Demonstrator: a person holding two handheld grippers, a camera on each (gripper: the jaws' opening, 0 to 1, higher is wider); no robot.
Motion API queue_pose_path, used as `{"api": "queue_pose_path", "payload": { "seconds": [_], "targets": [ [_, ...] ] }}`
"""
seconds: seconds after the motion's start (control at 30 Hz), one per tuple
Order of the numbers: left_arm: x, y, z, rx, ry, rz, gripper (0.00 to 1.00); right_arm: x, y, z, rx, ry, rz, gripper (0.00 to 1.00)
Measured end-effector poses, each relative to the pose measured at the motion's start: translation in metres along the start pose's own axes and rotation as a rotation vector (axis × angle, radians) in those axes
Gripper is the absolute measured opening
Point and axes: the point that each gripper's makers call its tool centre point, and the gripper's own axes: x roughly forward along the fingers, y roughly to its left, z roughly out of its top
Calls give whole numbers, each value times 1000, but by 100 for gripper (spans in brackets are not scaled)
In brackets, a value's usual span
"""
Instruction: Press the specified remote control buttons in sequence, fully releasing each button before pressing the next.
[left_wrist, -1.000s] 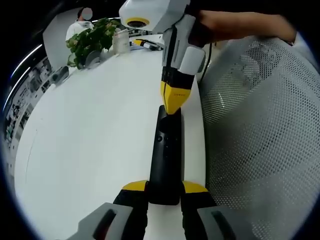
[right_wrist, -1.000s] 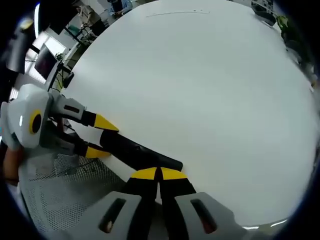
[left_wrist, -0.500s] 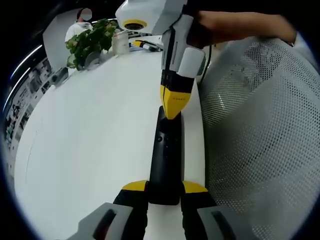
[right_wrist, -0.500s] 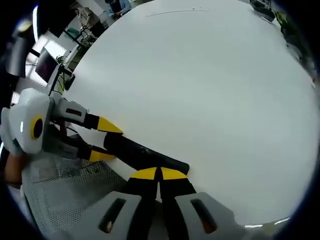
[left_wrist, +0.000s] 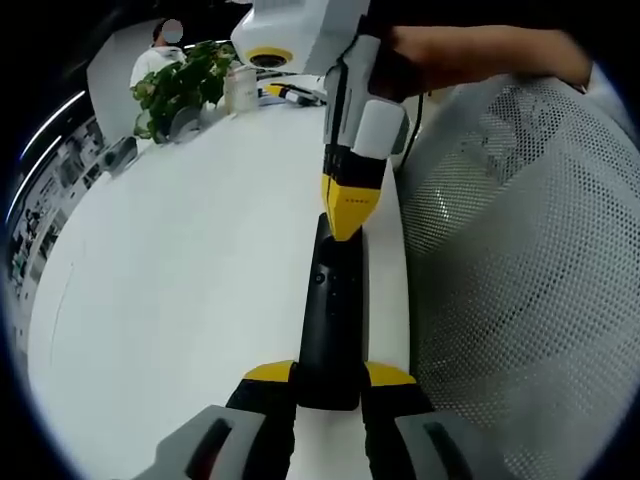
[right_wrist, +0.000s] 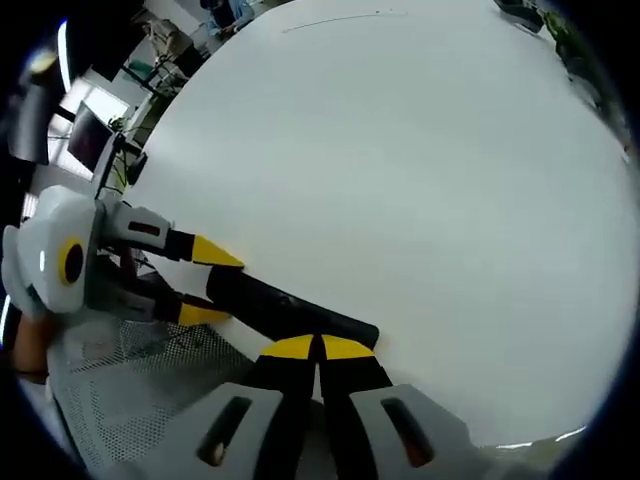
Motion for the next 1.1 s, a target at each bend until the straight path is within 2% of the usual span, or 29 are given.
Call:
{"api": "queue_pose_path", "payload": {
  "seconds": [1.1],
  "targets": [
    [1,0,1,-10,-22,5,25,0,0,2,43,-19,16,0]
  ]
}}
